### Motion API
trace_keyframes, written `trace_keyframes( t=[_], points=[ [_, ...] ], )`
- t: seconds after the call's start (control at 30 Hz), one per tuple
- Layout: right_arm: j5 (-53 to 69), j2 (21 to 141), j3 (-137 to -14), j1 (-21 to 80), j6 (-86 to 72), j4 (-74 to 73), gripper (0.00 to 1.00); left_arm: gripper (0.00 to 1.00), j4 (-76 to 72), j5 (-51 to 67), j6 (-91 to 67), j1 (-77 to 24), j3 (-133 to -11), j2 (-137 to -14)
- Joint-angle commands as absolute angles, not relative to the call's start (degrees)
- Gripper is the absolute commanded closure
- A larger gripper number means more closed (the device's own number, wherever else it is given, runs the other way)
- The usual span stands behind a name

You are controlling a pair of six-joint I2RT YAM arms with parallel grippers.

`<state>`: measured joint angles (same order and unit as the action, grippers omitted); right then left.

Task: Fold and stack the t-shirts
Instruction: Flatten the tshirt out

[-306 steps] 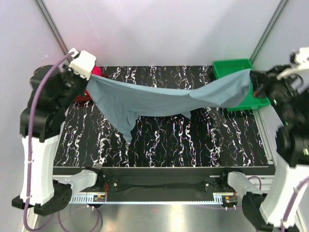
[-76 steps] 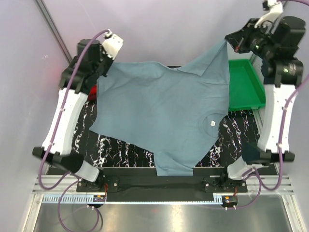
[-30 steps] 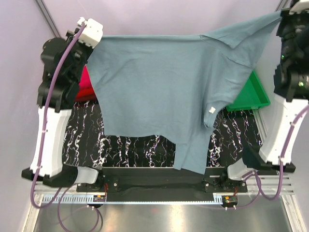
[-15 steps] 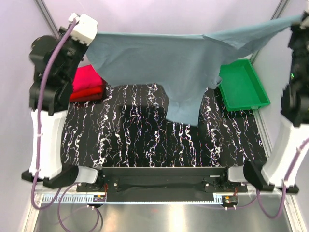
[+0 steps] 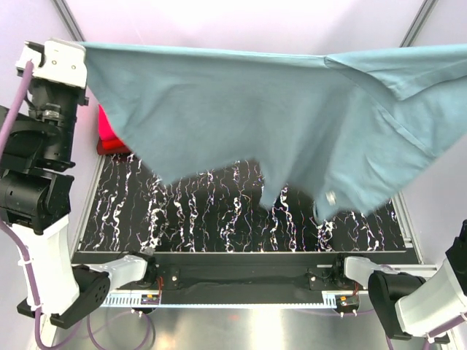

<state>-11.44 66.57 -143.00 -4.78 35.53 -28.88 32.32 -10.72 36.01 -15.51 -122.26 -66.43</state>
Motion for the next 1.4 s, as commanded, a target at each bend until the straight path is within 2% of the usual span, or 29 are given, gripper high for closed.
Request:
trace_keyframes(
  t=[0.0,0.17,0.3,0.37,0.4,0.6,0.7,0.83,0.97,1.17,1.37],
  points=[
    [-19.1,70.7,-145.1,-4.7,44.5,-19.5,1.00,1.00,25.8,-14.6,39.5,-14.9,-125.9,-68.1],
    [-20.4,74.0,-144.4,-1.8,52.6,-12.8,1.00,1.00,21.6,-15.1,43.8,-14.8,-121.8,-68.3],
    [-19.0,75.3,-136.8,-1.7,53.4,-12.0,1.00,1.00,22.0,-13.5,45.9,-13.4,-110.3,-68.3],
    [-18.2,75.2,-129.6,-2.1,52.0,-12.7,1.00,1.00,22.7,-12.2,46.7,-11.5,-106.0,-68.8],
    [-17.1,74.9,-121.8,-2.5,51.2,-13.1,1.00,1.00,22.8,-11.4,46.8,-10.7,-102.2,-69.2],
    [-8.6,75.8,-92.9,-4.5,51.6,-10.3,1.00,1.00,23.5,-5.6,50.1,-6.0,-85.7,-72.8],
    [-6.3,80.9,-86.9,-6.8,48.5,-9.2,1.00,1.00,26.6,-3.3,51.4,-3.0,-82.9,-78.9],
    [-3.2,92.2,-88.1,-7.1,46.6,-11.3,1.00,1.00,28.9,-1.5,51.4,-0.5,-86.0,-92.1],
    [-1.4,104.9,-94.5,-5.7,46.8,-13.0,1.00,1.00,34.1,-0.4,50.7,-0.6,-99.6,-104.7],
    [-1.5,120.8,-112.6,-1.5,46.8,-15.9,1.00,1.00,38.2,-3.0,52.8,-3.7,-117.1,-120.7],
    [-2.3,135.2,-129.7,2.0,49.4,-14.7,1.00,1.00,30.3,-9.3,53.7,-5.3,-123.3,-127.6]
  ],
)
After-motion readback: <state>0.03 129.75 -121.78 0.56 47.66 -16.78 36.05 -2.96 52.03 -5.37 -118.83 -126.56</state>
